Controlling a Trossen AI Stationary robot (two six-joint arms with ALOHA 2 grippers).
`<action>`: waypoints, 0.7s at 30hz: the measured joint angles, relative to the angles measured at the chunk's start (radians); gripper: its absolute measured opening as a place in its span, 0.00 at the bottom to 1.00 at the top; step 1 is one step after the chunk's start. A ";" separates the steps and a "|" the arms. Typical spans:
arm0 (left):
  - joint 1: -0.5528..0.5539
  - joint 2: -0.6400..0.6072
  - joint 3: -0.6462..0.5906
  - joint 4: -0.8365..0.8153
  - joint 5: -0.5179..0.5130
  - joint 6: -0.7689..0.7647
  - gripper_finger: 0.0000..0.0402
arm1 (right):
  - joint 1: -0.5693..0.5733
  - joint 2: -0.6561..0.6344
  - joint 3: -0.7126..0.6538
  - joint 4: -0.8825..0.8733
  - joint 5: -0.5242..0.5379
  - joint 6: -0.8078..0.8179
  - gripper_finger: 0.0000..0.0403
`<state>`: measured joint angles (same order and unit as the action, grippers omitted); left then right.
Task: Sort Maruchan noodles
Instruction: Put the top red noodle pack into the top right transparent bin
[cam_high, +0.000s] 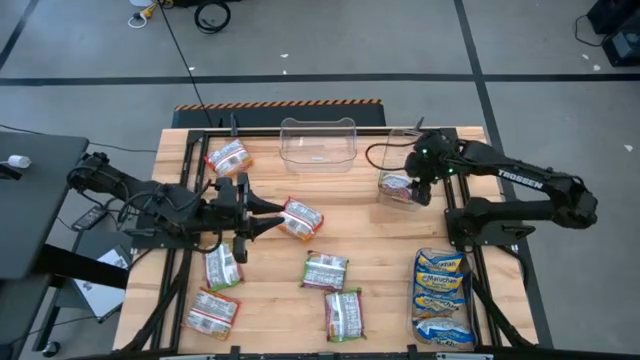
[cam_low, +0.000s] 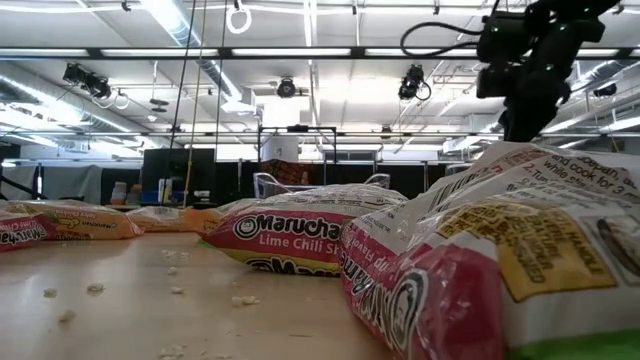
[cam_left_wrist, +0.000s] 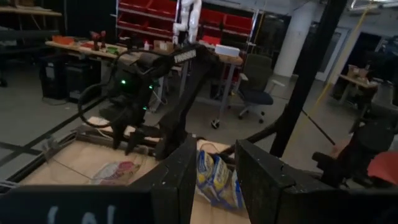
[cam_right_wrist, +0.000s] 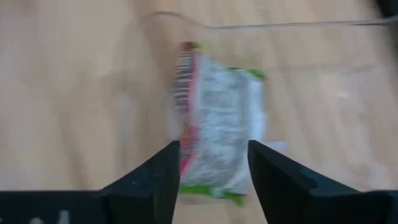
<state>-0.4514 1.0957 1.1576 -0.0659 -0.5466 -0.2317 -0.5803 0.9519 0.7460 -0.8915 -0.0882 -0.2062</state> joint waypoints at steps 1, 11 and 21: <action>-0.004 0.000 0.000 -0.001 0.000 0.001 0.28 | 0.024 0.020 0.000 0.017 0.042 0.026 0.49; -0.006 -0.047 0.000 -0.016 -0.008 0.067 0.28 | 0.156 0.277 0.051 0.028 0.106 0.071 0.52; -0.007 -0.102 0.000 -0.076 -0.008 0.068 0.28 | 0.167 0.362 0.053 0.068 0.141 0.055 0.07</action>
<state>-0.4583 0.9935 1.1580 -0.1422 -0.5545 -0.1639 -0.4133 1.3143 0.7994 -0.8232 0.0531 -0.1513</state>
